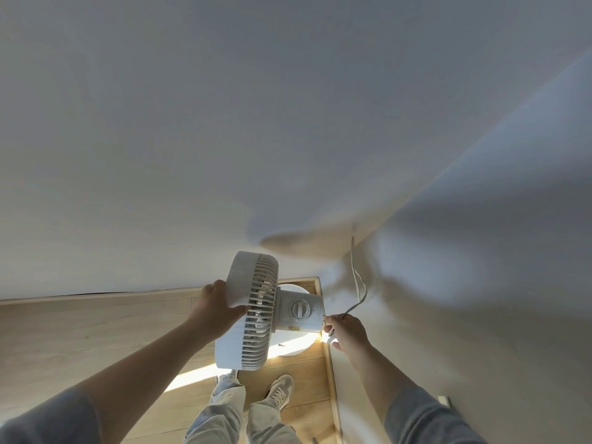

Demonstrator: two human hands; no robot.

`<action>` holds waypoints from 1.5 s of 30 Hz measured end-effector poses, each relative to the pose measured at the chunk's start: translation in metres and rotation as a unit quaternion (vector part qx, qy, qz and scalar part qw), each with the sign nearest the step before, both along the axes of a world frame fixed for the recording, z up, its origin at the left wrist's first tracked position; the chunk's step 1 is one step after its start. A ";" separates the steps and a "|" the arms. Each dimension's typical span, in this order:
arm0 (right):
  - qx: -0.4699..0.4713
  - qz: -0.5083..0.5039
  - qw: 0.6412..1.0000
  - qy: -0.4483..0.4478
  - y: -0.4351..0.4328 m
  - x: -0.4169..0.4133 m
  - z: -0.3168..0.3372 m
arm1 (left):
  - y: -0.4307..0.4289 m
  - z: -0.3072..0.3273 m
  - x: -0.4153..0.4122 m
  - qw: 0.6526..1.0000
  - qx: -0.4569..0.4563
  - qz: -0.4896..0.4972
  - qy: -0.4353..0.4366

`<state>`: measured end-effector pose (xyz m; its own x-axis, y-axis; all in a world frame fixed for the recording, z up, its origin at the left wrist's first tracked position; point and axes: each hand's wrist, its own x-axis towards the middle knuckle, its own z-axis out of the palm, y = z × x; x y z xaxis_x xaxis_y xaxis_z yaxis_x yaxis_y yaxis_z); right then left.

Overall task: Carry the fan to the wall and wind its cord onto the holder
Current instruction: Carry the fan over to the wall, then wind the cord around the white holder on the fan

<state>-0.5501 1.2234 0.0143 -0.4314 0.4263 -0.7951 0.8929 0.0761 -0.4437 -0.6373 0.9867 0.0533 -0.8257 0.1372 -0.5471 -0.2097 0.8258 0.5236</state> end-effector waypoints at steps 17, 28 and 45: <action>0.113 0.006 0.989 0.095 0.039 0.074 0.029 | 0.031 0.029 0.065 0.975 0.089 -0.058 0.196; -0.005 0.020 0.992 0.126 0.075 0.143 -0.009 | 0.074 -0.015 0.197 0.984 0.097 0.013 0.152; 0.068 0.083 0.986 0.125 0.060 0.158 -0.191 | 0.060 -0.207 0.239 0.979 0.120 0.088 0.142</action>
<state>-0.3922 1.2838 -0.1765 -0.6791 0.4286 -0.5959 0.7276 0.2854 -0.6238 -0.3987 1.0469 -0.1534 -0.9620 0.0758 -0.2622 -0.1560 0.6357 0.7560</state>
